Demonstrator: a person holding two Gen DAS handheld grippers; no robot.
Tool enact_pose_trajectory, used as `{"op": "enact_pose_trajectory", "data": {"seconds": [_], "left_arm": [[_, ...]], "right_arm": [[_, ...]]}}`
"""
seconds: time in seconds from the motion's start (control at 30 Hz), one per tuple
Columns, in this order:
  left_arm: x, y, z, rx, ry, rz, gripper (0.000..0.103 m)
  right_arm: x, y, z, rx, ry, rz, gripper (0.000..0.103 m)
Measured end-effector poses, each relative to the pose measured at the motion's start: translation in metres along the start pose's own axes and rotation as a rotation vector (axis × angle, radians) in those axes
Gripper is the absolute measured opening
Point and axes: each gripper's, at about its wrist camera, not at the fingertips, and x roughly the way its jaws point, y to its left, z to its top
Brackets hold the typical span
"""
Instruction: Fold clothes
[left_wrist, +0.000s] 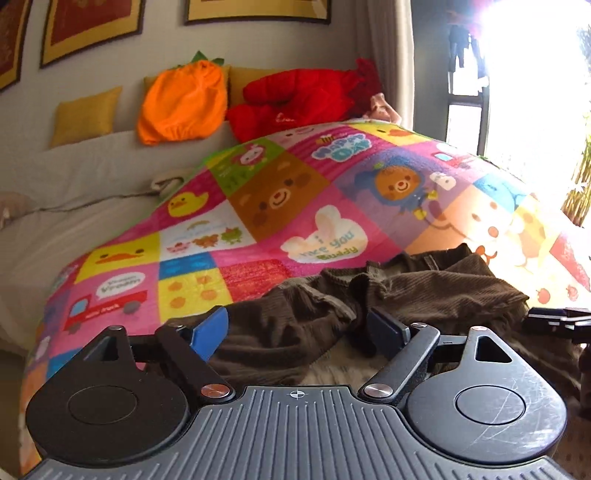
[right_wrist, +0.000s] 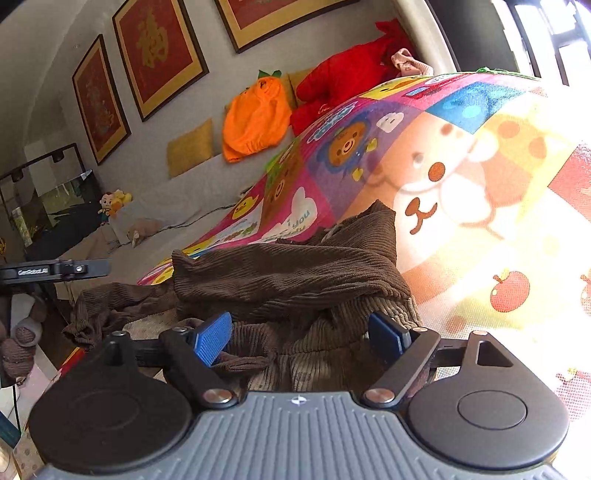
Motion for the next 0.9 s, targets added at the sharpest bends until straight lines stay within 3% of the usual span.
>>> {"op": "enact_pose_trajectory", "data": {"seconds": [0.13,0.23,0.37,0.4,0.43,0.5,0.53,0.63,0.8,0.9], "left_arm": [[-0.018,-0.003,-0.031,0.174,0.09,0.14,0.095],[-0.004,0.007,-0.051,0.167,0.171,0.203,0.095],[0.024,0.016,-0.059,0.146,0.206,0.244,0.093],[0.03,0.018,-0.06,0.151,0.211,0.254,0.075],[0.033,0.023,-0.055,0.127,0.219,0.253,0.049],[0.04,0.032,-0.046,0.08,0.234,0.25,0.032],[0.039,0.035,-0.035,0.055,0.222,0.236,0.025],[0.029,0.035,0.003,-0.005,0.16,0.17,0.023],[0.014,-0.005,0.084,-0.087,0.021,-0.096,0.023],[0.028,-0.041,0.114,-0.113,-0.001,-0.235,0.023]], "right_arm": [[-0.001,0.0,0.0,0.006,-0.004,0.008,0.084],[-0.001,0.0,-0.001,0.003,-0.004,0.007,0.084],[-0.002,0.0,-0.001,0.003,-0.01,0.006,0.086],[-0.002,0.0,-0.001,0.004,-0.014,0.005,0.086],[-0.003,0.0,-0.001,0.005,-0.018,0.004,0.086],[-0.004,0.0,-0.002,0.009,-0.024,0.007,0.088],[-0.005,-0.001,-0.002,0.013,-0.027,0.011,0.088],[-0.006,-0.002,-0.002,0.023,-0.036,0.023,0.09],[-0.008,-0.004,-0.002,0.038,-0.051,0.041,0.093],[-0.009,-0.004,-0.002,0.043,-0.06,0.037,0.094]]}}
